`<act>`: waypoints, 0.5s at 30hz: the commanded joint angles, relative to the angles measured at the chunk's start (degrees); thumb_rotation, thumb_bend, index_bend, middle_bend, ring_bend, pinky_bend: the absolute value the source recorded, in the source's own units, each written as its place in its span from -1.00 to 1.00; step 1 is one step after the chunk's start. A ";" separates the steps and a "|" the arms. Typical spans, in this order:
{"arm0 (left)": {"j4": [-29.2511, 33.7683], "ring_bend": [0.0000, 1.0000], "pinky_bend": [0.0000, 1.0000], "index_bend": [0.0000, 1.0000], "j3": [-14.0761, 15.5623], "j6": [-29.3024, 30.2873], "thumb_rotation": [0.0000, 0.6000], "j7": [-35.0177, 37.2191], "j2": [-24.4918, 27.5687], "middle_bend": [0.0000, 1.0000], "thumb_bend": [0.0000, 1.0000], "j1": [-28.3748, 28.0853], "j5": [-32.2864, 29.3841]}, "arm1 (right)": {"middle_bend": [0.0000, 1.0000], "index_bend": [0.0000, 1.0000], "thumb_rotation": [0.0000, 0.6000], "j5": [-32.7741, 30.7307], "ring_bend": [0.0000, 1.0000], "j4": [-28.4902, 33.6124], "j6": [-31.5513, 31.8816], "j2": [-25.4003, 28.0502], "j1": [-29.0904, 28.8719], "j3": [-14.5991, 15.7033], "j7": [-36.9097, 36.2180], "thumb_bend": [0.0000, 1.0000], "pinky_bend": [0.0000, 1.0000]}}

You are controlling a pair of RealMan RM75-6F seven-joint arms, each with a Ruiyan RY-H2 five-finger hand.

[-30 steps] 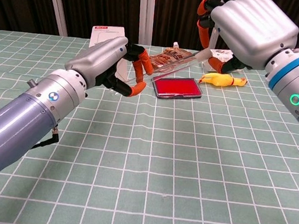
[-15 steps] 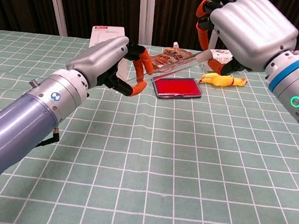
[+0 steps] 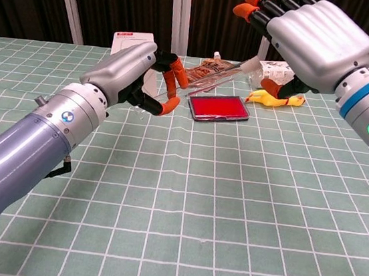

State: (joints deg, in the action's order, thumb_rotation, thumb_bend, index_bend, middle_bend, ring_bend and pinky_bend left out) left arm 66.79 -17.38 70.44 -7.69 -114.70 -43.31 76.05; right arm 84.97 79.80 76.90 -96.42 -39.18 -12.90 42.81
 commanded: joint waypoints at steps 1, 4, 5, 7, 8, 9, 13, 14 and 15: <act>0.13 -0.65 -0.90 0.01 0.24 -0.02 1.00 -0.04 0.21 0.09 0.29 0.08 0.16 | -1.00 -1.00 1.00 -0.19 -1.00 0.37 0.18 0.40 0.53 0.35 0.07 -0.26 -1.00; 0.35 -0.65 -0.90 0.01 0.76 -0.08 1.00 -0.34 0.72 0.09 0.29 0.28 0.47 | -1.00 -1.00 1.00 -0.43 -1.00 0.61 0.46 0.96 1.15 0.56 0.14 -0.26 -1.00; 0.39 -0.65 -0.90 0.01 1.12 -0.12 1.00 -0.54 0.98 0.09 0.29 0.40 0.67 | -1.00 -1.00 1.00 -0.63 -1.00 0.62 0.62 1.21 1.41 0.53 0.14 -0.26 -1.00; 0.33 -0.65 -0.90 0.01 2.05 -0.29 1.00 -1.06 1.69 0.09 0.29 0.67 1.23 | -1.00 -1.00 1.00 -1.17 -1.00 0.68 0.96 1.70 1.94 0.30 -0.13 -0.26 -1.00; 0.18 -0.65 -0.90 0.01 2.54 -0.39 1.00 -1.37 2.01 0.09 0.29 0.77 1.54 | -1.00 -1.00 1.00 -1.39 -1.00 0.74 1.06 1.87 2.10 0.17 -0.32 -0.26 -1.00; -0.05 -0.65 -0.90 0.01 3.28 -0.59 1.00 -1.80 2.51 0.09 0.29 0.97 1.92 | -1.00 -1.00 1.00 -1.76 -1.00 0.83 1.24 2.17 2.35 -0.10 -0.62 -0.26 -1.00; -0.32 -0.65 -0.90 0.01 5.59 -1.93 1.00 -3.19 4.16 0.09 0.29 1.90 2.21 | -1.00 -1.00 1.00 -2.63 -1.00 1.56 1.65 3.35 2.91 -0.97 -1.66 -0.26 -1.00; -0.40 -0.65 -0.90 0.01 6.30 -2.55 1.00 -3.96 4.61 0.09 0.29 2.16 2.10 | -1.00 -1.00 1.00 -2.69 -1.00 1.76 1.76 3.64 2.97 -1.17 -1.89 -0.26 -1.00; -0.36 -0.65 -0.90 0.01 6.85 -2.99 1.00 -4.68 5.00 0.09 0.29 2.38 2.02 | -1.00 -1.00 1.00 -2.70 -1.00 1.94 1.77 3.88 2.98 -1.28 -2.08 -0.26 -1.00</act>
State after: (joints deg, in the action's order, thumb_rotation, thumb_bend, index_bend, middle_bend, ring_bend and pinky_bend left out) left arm 66.52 -11.24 68.19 -11.46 -110.34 -41.39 78.13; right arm 82.33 81.58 78.61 -92.72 -36.26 -14.06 40.87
